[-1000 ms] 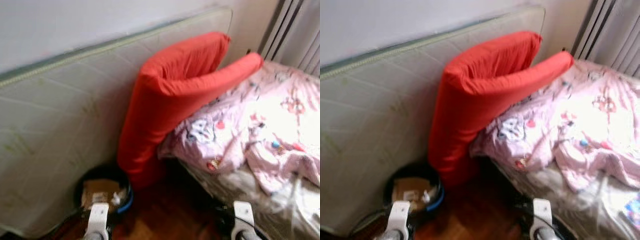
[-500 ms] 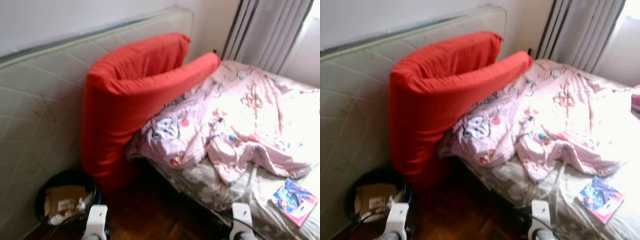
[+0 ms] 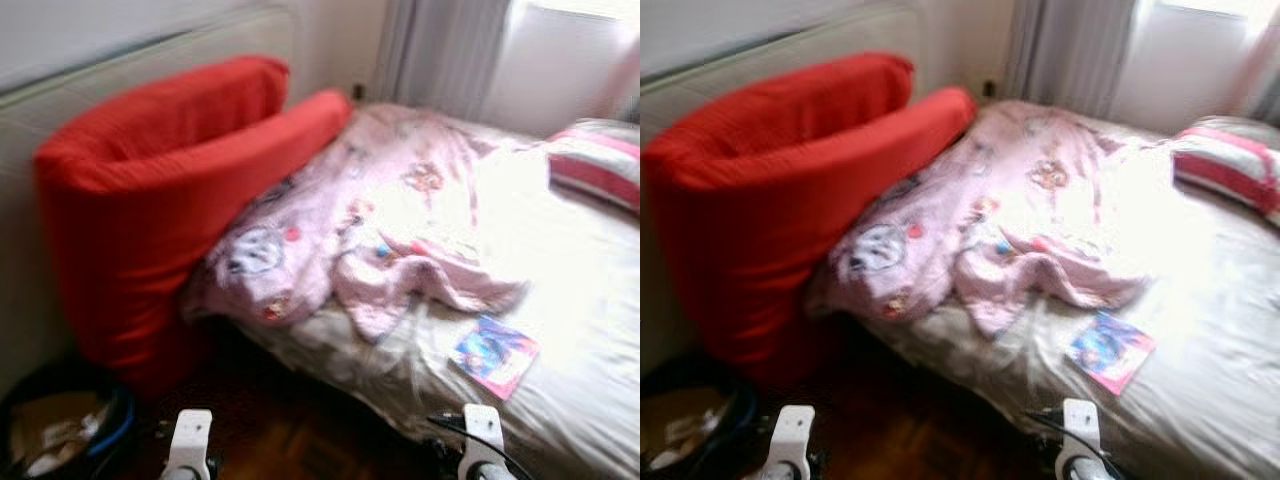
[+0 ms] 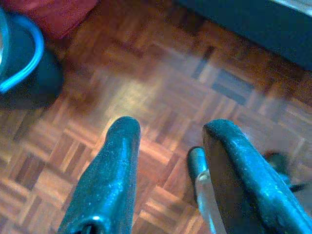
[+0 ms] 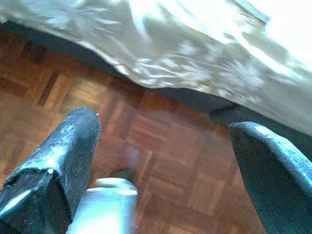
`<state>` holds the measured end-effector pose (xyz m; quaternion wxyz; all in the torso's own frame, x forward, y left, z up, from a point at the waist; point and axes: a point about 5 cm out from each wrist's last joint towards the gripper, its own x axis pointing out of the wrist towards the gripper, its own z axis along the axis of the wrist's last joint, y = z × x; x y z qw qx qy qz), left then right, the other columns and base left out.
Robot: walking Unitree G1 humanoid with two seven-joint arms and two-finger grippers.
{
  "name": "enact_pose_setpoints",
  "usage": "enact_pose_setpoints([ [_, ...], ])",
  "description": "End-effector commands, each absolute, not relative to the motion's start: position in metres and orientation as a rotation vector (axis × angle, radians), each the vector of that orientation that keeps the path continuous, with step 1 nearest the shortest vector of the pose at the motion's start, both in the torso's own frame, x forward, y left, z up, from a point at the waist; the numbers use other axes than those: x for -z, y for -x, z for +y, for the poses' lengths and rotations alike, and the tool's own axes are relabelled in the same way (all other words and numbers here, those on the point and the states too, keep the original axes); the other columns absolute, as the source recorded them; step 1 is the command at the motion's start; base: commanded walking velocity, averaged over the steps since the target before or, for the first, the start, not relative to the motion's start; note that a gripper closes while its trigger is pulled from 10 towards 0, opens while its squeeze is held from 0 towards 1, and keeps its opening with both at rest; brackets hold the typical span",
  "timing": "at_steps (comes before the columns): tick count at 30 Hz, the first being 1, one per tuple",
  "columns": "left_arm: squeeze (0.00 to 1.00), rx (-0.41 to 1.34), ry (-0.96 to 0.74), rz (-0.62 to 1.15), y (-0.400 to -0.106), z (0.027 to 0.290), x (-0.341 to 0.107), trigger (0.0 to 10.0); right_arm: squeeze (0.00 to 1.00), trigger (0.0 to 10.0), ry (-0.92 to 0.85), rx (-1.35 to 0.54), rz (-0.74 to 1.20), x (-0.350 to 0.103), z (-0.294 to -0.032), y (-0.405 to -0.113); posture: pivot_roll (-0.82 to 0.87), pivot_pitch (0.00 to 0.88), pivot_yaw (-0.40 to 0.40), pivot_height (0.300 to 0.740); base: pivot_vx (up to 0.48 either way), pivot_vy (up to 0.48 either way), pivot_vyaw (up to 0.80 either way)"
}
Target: Clean up the room
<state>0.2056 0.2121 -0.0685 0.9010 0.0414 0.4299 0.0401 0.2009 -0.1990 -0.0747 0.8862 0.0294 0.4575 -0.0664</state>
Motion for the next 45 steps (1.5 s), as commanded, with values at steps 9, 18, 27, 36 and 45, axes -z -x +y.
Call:
enact_pose_setpoints([
  [9, 0.00, -0.061, -0.090, 0.894, -0.2071, 0.2064, 0.0689, 10.0, 0.00, 10.0, -0.059, 0.161, 0.939, 0.0735, -0.2044, -0.2014, -0.02, 0.000, -0.005, 0.740, 0.000, -0.340, -0.13],
  [18, 0.00, -0.057, -0.094, 0.893, -0.2082, 0.2069, 0.0682, 10.0, 0.00, 10.0, -0.056, 0.158, 0.941, 0.0732, -0.2036, -0.2022, -0.02, 0.000, -0.001, 0.740, 0.000, -0.340, 0.00],
  [27, 0.00, -0.055, -0.096, 0.892, -0.2090, 0.2072, 0.0677, 10.0, 0.00, 10.0, -0.054, 0.161, 0.943, 0.0731, -0.2034, -0.2027, -0.02, 0.000, -0.002, 0.740, 0.000, -0.341, 0.00],
  [36, 0.00, -0.051, -0.096, 0.892, -0.2095, 0.2065, 0.0676, 10.0, 0.00, 10.0, -0.058, 0.167, 0.942, 0.0729, -0.2040, -0.2029, -0.03, 0.000, -0.003, 0.740, 0.000, -0.341, 0.00],
  [45, 0.00, -0.052, -0.089, 0.892, -0.2091, 0.2055, 0.0679, 10.0, 0.00, 10.0, -0.044, 0.158, 0.955, 0.0732, -0.2050, -0.2022, -0.02, 0.002, -0.008, 0.740, 0.000, -0.341, -0.56],
])
